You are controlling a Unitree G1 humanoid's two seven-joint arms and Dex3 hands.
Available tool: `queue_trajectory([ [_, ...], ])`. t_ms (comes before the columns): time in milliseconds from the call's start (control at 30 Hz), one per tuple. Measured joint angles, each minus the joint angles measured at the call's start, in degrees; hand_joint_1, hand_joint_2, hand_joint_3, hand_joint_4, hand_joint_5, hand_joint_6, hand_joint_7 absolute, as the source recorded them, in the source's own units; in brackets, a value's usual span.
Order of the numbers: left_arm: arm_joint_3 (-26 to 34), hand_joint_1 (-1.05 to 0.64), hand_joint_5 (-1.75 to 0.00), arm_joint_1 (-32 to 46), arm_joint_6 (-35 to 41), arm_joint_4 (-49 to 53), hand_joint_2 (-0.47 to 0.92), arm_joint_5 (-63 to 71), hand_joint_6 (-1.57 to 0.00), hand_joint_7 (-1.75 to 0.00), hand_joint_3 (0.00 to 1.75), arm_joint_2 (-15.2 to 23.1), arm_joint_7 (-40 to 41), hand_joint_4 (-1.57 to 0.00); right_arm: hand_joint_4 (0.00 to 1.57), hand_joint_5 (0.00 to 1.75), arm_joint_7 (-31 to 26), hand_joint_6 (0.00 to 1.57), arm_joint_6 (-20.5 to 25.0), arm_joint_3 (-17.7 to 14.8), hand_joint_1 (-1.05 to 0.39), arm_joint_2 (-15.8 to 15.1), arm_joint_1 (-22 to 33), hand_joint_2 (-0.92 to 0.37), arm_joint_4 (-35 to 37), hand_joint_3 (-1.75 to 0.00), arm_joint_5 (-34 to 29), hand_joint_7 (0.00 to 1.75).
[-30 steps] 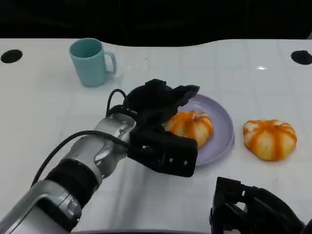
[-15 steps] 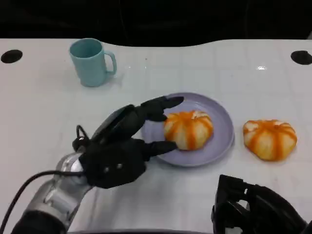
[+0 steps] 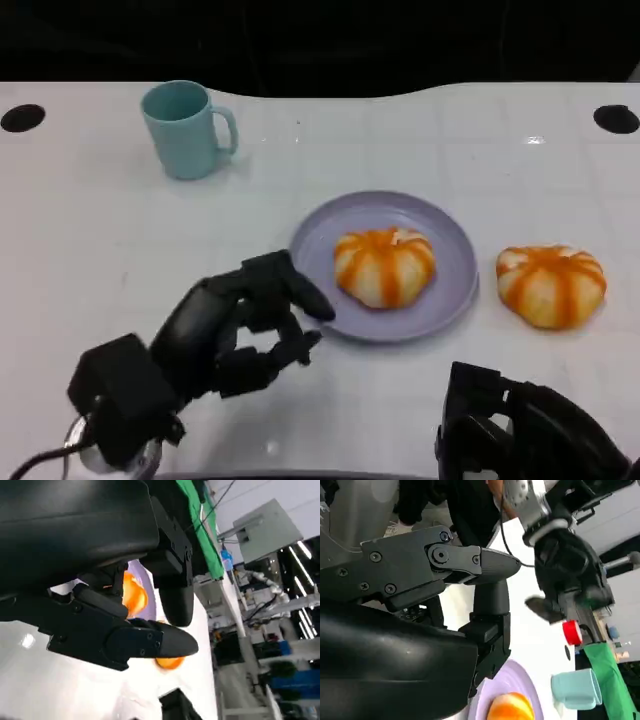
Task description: Grasp the bread from the table and place it into the plate.
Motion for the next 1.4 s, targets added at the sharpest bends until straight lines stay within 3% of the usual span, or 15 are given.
queue_trajectory([
  [133, 0.9, -0.69, -1.75, 4.4, 4.4, -4.3, 0.92, -4.0, -0.60, -1.74, 0.27, -0.1, -3.2, -0.78, 0.63, 1.75, -0.2, 0.43, 0.3, 0.0, -0.54, 0.0, 0.1, -0.92, -0.9, -0.43, 0.0, 1.73],
  [467, 1.7, -0.69, -1.75, 10.5, 15.8, -11.1, 0.92, -8.2, -0.62, -1.75, 0.32, 0.9, -8.0, -0.80, 0.63, 1.75, -0.6, 0.43, 0.8, 0.0, -0.53, 0.0, 0.7, -0.92, -1.7, -0.42, 0.0, 1.72],
  [633, 1.9, -0.67, -1.75, 10.5, 17.2, -10.9, 0.92, -9.5, -0.64, -1.75, 0.25, 1.3, -11.9, -0.80, 0.63, 1.75, -0.4, 0.43, 0.5, 0.0, -0.53, 0.0, 0.7, -0.92, -1.7, -0.41, 0.0, 1.71],
  [1033, 4.0, -0.71, -1.75, 8.7, 15.9, -4.4, 0.92, -10.6, -0.64, -1.75, 0.26, -0.3, -17.3, -0.84, 0.63, 1.75, -0.1, 0.43, 0.1, -0.3, -0.56, 0.0, -0.5, -0.92, -0.3, -0.42, 0.0, 1.73],
  [1400, 4.7, -0.70, -1.75, 8.1, 16.4, -4.0, 0.92, -10.6, -0.66, -1.75, 0.25, -0.7, -17.8, -0.85, 0.63, 1.75, 0.0, 0.42, -1.2, -0.4, -0.56, 0.0, -1.5, -0.92, 1.7, -0.42, 0.0, 1.74],
])
